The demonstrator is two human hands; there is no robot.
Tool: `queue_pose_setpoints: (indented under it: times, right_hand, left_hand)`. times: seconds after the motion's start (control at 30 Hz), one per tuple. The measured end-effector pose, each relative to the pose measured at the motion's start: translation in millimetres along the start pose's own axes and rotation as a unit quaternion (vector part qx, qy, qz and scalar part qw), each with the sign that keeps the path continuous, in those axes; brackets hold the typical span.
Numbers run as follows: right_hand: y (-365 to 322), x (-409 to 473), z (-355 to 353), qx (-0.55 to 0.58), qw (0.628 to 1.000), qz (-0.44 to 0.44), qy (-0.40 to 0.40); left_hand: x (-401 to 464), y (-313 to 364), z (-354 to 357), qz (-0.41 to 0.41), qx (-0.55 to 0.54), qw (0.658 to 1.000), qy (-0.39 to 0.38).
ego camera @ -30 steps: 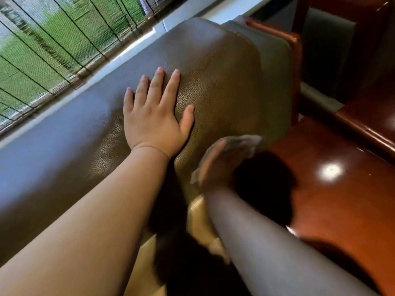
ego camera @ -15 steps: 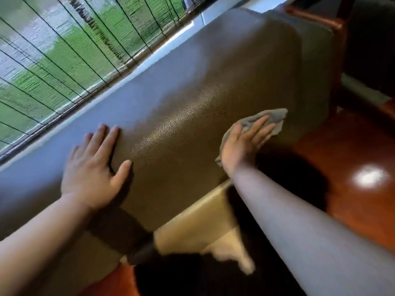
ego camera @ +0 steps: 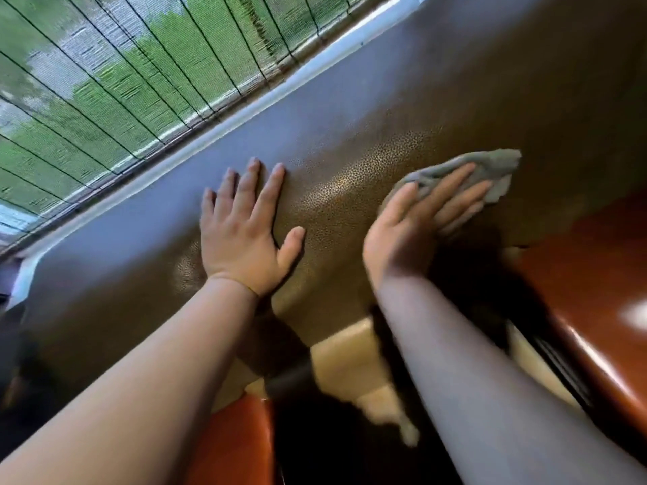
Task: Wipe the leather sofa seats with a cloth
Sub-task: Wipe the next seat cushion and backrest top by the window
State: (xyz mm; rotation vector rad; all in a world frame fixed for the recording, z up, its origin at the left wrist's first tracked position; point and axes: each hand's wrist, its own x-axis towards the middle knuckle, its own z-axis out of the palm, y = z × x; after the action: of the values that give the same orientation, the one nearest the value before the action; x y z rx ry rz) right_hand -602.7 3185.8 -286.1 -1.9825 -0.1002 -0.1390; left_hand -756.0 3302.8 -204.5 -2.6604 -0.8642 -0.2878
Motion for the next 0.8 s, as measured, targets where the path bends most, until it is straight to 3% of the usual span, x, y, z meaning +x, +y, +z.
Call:
queue_pose_setpoints:
  times: [0.13,0.23,0.33,0.4,0.5,0.57,0.7,0.8]
  right_hand:
    - [10,-128,5,-0.066,0.974,-0.159,-0.146]
    - [25,-136,9,-0.090,0.962,-0.191,-0.171]
    - [-7,-67,0,-0.067,0.989,-0.098,-0.093]
    - [-42,-26,-8,-0.050,0.992,-0.041,-0.106]
    - [-60,-27,-5,-0.020,0.991,-0.074,-0.106]
    - [-31,-53,5,-0.003,0.994,-0.076,-0.082]
    - [55,-97,22,0.013,0.994,0.099,-0.032]
    - [66,-103,25,0.017,0.982,0.185,-0.044]
  left_hand:
    - [1,-1,-1,0.003,-0.012,1.000,0.003]
    - [1,-2,-4,0.003,-0.034,0.999,0.001]
    - [0,-1,-5,0.005,-0.047,0.999,-0.004]
    - [0,-1,-3,0.003,-0.041,0.999,-0.007]
    - [0,0,-1,0.002,-0.042,0.999,-0.006]
    - [1,1,3,-0.001,-0.029,1.000,0.007]
    - [1,4,8,-0.006,-0.003,1.000,0.022]
    - [2,6,8,-0.004,0.000,1.000,0.017]
